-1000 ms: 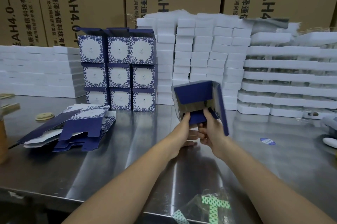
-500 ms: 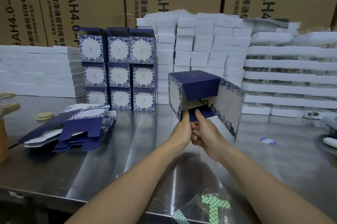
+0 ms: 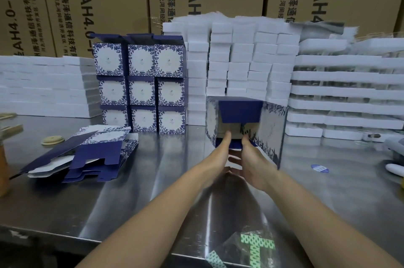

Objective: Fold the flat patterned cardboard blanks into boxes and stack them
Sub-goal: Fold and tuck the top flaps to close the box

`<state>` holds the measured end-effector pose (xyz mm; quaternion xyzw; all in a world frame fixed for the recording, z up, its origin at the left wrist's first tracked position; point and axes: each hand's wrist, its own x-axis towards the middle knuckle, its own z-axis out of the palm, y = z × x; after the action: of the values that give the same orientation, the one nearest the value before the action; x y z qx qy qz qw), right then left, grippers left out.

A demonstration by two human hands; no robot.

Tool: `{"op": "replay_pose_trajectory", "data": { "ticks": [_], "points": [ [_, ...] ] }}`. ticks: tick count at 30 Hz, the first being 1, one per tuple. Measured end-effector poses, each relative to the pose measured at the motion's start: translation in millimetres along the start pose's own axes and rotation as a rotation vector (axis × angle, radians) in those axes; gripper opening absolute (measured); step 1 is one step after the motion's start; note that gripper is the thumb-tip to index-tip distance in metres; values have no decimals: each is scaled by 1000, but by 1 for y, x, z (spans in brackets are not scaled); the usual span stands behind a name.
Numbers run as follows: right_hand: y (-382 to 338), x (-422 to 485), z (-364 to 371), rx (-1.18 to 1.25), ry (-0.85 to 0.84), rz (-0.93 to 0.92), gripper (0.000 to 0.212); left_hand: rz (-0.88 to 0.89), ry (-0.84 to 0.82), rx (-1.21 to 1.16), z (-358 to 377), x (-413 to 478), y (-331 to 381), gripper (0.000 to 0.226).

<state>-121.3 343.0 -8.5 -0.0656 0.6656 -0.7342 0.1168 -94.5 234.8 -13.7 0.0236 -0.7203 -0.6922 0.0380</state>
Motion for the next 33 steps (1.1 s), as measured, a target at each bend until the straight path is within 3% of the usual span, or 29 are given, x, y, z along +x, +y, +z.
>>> {"op": "replay_pose_trajectory", "data": {
  "ticks": [4,7,15,21,33],
  "points": [
    [1,3,-6,-21,-89,-23,45,-7,2,115,7,3,-6,49],
    [3,0,-3,-80,-132,-57,51,-48,12,72,5,2,-1,47],
    [-4,-6,5,-1,-90,-101,48,-41,102,-165,9,-6,12,45],
    [0,-2,2,-4,-49,-116,57,-46,40,-137,0,-9,13,48],
    [-4,-3,-1,-78,-62,-188,63,-29,80,-251,-8,-4,14,47]
  ]
}}
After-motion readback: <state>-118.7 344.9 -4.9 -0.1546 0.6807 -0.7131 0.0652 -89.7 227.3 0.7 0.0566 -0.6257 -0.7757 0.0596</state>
